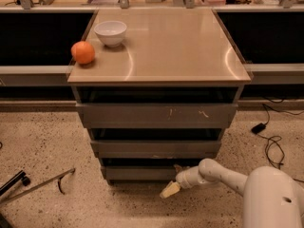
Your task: Open bottom drawer
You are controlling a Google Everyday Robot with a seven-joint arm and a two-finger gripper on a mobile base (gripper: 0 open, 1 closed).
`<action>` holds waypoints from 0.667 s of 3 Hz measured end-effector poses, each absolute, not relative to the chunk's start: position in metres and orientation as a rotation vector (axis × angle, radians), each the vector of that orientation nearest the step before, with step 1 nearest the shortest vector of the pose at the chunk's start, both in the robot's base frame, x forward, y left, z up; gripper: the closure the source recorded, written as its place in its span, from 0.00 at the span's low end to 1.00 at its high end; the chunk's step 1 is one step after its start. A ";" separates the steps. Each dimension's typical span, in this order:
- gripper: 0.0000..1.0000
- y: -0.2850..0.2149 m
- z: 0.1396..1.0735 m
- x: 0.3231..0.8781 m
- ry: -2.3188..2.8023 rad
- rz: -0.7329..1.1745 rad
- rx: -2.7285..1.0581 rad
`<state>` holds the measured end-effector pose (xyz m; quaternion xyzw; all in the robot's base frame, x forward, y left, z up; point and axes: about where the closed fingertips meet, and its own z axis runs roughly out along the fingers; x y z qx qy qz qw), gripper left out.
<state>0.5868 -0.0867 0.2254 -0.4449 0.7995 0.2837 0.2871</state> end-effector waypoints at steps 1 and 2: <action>0.00 -0.080 0.216 0.569 2.155 0.808 -1.228; 0.00 -0.079 0.228 0.543 2.165 0.806 -1.314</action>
Offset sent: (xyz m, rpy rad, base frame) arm -0.1076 0.0186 0.0251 -0.0899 0.1157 0.2183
